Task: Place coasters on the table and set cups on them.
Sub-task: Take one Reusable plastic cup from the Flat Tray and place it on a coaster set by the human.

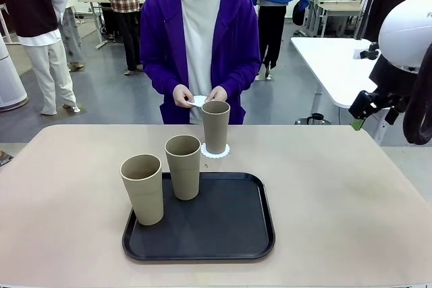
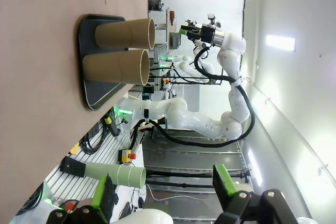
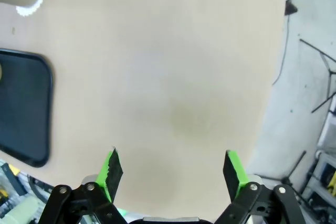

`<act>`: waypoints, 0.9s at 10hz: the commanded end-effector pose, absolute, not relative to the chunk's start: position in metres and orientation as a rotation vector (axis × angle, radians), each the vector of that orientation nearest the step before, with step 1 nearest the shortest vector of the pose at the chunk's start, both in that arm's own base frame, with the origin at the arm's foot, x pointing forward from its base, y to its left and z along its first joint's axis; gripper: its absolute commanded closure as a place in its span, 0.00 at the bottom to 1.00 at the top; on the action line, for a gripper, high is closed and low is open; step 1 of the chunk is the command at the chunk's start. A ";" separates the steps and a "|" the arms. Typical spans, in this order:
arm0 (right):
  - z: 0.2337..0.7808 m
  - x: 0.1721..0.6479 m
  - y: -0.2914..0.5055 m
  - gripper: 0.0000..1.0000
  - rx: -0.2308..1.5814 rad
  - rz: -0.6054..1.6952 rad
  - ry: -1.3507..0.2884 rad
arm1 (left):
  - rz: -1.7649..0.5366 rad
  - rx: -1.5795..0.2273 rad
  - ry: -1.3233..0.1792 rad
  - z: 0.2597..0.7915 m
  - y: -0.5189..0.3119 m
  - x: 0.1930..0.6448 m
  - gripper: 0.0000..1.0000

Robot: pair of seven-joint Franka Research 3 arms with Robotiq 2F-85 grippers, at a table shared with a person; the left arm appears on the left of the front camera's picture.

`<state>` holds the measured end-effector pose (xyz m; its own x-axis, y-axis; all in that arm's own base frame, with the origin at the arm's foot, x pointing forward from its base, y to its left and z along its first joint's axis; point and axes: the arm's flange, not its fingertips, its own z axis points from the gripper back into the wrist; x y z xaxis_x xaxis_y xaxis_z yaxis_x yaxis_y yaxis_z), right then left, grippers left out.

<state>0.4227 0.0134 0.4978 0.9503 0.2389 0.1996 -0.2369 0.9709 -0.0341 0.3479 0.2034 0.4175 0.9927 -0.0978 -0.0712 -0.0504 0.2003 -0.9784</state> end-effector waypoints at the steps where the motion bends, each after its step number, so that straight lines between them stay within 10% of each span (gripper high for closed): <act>1: 0.502 0.427 0.016 0.00 -0.013 0.248 -0.222 | -0.034 -1.379 0.113 0.420 0.204 0.347 0.00; 4: 0.500 0.423 0.014 0.00 -0.010 0.245 -0.210 | -0.034 -1.379 0.113 0.420 0.204 0.347 0.00; 9: 0.523 0.449 -0.131 0.00 0.703 -0.069 0.116 | -0.034 -1.379 0.113 0.420 0.204 0.347 0.00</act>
